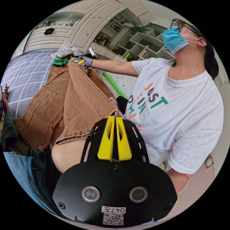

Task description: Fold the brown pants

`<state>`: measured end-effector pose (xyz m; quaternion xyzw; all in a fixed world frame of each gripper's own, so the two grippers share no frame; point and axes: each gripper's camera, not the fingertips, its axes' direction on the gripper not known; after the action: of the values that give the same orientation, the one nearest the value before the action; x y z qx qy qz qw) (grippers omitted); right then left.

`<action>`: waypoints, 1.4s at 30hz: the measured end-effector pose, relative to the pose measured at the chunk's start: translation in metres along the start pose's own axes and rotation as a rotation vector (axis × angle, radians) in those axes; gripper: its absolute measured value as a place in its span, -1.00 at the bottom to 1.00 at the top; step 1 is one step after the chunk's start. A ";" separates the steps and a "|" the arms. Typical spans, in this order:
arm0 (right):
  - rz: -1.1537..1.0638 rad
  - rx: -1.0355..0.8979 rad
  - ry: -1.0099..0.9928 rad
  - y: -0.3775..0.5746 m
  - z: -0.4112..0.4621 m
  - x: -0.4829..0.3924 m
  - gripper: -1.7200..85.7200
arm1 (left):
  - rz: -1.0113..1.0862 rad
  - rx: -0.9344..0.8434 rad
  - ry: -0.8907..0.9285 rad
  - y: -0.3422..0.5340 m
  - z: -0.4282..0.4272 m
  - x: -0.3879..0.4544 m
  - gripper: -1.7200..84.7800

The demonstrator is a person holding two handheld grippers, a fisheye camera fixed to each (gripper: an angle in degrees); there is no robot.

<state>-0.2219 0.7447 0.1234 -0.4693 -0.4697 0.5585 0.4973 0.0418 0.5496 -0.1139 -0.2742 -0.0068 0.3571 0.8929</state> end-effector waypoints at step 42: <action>0.287 -0.090 -0.314 0.387 -0.086 0.343 -0.98 | -0.217 -0.026 -0.189 0.039 -0.067 0.000 -0.97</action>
<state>-0.2031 1.0664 -0.2895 -0.4603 -0.4943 0.6683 0.3118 0.0308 0.5400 -0.1904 -0.2483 -0.1252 0.2827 0.9180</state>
